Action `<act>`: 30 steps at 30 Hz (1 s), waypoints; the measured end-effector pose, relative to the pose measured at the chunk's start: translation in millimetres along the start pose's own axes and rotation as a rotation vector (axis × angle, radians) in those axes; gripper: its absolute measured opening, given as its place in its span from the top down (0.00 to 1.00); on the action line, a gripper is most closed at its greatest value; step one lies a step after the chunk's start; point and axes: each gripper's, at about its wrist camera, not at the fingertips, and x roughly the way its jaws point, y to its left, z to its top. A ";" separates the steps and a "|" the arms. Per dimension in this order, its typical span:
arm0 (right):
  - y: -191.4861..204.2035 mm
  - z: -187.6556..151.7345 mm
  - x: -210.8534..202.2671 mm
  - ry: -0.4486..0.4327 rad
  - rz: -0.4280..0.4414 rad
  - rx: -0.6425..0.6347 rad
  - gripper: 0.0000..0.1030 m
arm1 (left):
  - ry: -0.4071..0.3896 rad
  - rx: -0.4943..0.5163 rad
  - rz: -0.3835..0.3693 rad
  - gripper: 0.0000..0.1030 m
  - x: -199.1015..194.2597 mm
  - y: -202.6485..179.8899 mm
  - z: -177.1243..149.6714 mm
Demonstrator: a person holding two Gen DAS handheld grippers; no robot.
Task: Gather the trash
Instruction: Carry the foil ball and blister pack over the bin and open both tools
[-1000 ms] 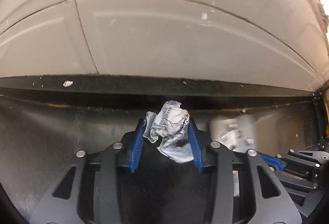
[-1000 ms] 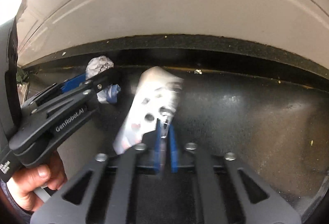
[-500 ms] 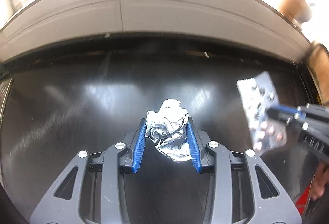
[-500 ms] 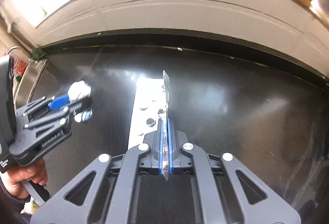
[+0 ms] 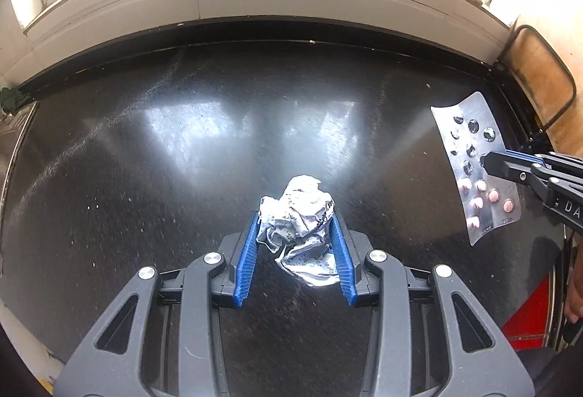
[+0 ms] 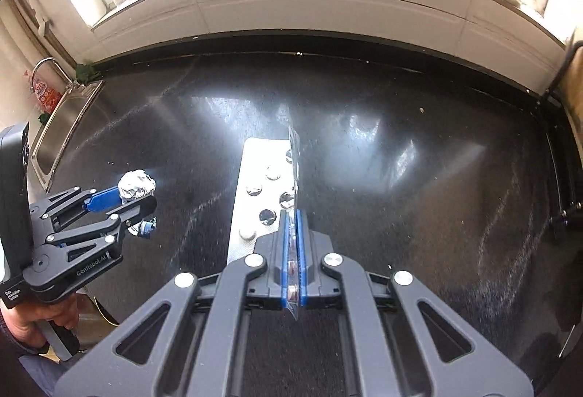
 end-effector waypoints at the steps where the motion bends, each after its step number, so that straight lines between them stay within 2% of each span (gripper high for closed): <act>1: 1.0 -1.3 -2.0 -0.003 0.001 -0.001 0.95 | -0.002 0.000 0.001 0.63 -3.7 -2.6 -3.6; 8: 25.0 -1.0 -13.2 -0.020 0.032 -0.055 0.95 | -0.035 -0.028 0.042 0.63 -23.5 4.2 -17.7; 11: 45.7 2.9 -13.4 -0.020 0.060 -0.104 0.95 | -0.054 -0.081 0.077 0.63 -37.9 22.8 -27.8; 15: 92.2 11.8 -6.9 -0.011 0.115 -0.205 0.95 | -0.079 -0.186 0.151 0.63 -60.9 62.9 -48.9; 22: 210.3 18.6 10.3 0.034 0.253 -0.439 0.95 | -0.106 -0.416 0.306 0.63 -105.0 141.2 -111.0; 26: 283.3 10.5 18.7 0.070 0.351 -0.578 0.95 | -0.098 -0.579 0.397 0.63 -130.1 184.9 -168.3; 30: 355.2 -12.3 26.2 0.126 0.444 -0.718 0.95 | -0.092 -0.721 0.476 0.63 -148.0 214.0 -222.5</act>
